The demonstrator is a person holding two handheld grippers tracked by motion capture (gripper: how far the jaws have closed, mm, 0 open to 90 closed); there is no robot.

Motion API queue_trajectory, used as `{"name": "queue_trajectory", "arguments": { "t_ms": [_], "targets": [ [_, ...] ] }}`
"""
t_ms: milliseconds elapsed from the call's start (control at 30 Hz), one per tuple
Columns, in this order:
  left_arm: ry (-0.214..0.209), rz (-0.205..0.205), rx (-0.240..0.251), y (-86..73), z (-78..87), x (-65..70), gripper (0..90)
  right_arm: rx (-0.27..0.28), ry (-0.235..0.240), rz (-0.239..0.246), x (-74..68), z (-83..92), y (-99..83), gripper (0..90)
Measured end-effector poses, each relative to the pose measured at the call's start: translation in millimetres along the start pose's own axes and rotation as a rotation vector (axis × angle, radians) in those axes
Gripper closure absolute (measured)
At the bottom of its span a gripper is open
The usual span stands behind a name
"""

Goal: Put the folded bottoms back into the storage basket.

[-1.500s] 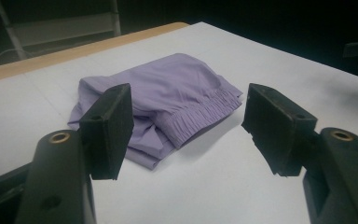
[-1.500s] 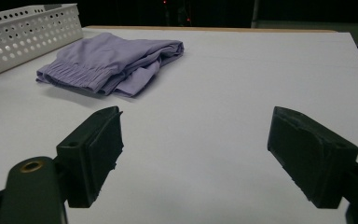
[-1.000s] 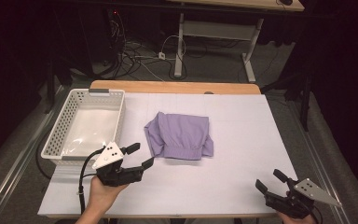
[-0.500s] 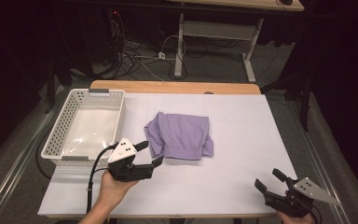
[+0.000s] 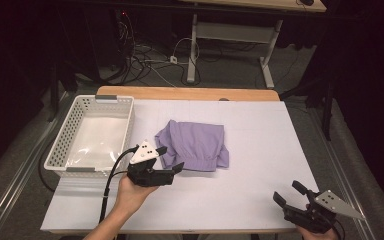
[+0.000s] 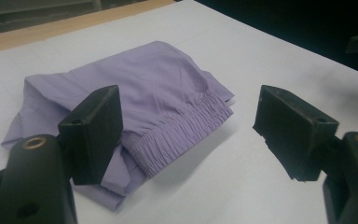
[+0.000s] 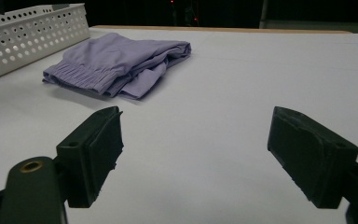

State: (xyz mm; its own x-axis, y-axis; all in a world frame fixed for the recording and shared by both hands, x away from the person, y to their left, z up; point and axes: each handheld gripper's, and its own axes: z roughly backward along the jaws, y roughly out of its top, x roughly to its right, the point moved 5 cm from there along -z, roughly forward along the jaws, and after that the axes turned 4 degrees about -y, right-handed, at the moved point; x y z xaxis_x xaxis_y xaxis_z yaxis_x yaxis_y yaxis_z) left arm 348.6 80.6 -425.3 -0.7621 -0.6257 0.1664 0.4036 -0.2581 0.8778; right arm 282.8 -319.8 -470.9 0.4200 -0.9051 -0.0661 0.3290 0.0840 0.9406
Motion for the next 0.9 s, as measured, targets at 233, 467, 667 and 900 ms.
{"name": "queue_trajectory", "arguments": {
  "t_ms": [233,467,667,900],
  "targets": [
    [0.018,0.001,-0.032,6.8,-9.2,-6.8,22.5,0.0,0.001,-0.001,-0.1,0.0,-0.1,18.4],
    [0.033,0.006,-0.06,13.2,-18.9,-12.6,22.4,-0.001,0.001,-0.002,0.2,-0.1,-0.2,18.3],
    [0.053,0.036,-0.117,20.6,-31.6,-22.2,20.4,-0.002,0.001,-0.003,0.3,-0.1,-0.4,18.3],
    [0.062,0.068,-0.146,30.1,-41.9,-32.3,20.4,-0.002,0.004,-0.003,0.1,-0.1,-0.5,18.3]
  ]
}}
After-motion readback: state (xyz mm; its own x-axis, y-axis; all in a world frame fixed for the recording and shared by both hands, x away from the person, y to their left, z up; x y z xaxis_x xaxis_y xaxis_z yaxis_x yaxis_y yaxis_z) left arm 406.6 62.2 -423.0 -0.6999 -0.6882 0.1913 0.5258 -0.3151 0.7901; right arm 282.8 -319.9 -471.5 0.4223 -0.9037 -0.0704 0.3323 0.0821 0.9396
